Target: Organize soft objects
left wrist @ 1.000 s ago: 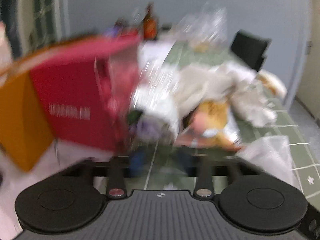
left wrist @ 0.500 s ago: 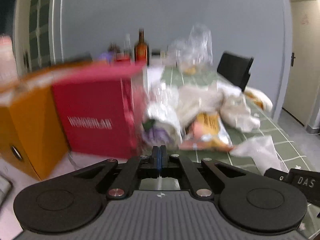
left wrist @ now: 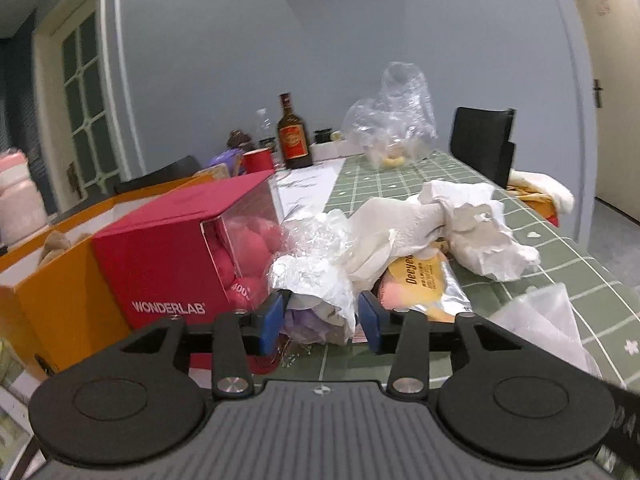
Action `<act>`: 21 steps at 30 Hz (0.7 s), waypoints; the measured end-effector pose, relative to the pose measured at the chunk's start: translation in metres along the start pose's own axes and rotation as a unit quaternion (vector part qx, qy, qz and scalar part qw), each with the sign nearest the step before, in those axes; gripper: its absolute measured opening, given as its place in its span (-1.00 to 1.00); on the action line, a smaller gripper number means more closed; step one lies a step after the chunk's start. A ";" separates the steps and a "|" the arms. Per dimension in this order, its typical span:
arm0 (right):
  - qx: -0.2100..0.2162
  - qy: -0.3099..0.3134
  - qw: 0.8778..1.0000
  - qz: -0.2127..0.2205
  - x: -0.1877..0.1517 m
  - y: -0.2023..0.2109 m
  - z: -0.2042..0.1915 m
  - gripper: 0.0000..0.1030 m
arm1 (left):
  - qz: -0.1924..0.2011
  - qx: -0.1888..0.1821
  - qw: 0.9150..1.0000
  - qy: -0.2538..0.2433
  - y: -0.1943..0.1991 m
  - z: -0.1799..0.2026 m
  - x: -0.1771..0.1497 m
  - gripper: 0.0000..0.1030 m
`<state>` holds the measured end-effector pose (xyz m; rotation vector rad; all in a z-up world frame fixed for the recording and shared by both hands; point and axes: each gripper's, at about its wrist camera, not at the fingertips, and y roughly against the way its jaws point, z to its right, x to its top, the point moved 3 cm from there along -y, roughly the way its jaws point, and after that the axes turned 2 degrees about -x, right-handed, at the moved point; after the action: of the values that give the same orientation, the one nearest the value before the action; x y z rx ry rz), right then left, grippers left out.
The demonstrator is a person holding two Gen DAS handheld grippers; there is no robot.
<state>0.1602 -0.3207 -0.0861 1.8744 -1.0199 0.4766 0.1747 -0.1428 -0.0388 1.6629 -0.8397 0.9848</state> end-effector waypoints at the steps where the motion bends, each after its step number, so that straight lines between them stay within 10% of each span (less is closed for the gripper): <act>1: 0.001 -0.001 1.000 0.000 0.000 0.000 0.000 -0.96 | -0.001 0.002 1.000 0.004 -0.002 0.001 0.001 0.05; 10: 0.000 0.001 1.000 0.000 0.000 0.000 0.001 -0.96 | -0.013 -0.021 0.999 0.034 -0.015 0.006 0.010 0.18; 15: 0.000 0.002 1.000 0.000 0.001 0.000 0.001 -0.96 | -0.030 -0.001 0.997 0.071 -0.024 -0.005 0.011 -0.78; 21: -0.001 0.003 1.000 -0.001 0.001 0.000 0.001 -0.96 | -0.030 -0.019 0.997 0.063 -0.014 -0.011 0.008 -0.94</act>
<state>0.1606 -0.3220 -0.0862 1.8703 -1.0148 0.4804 0.1880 -0.1293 -0.0352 1.5666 -0.7165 1.0155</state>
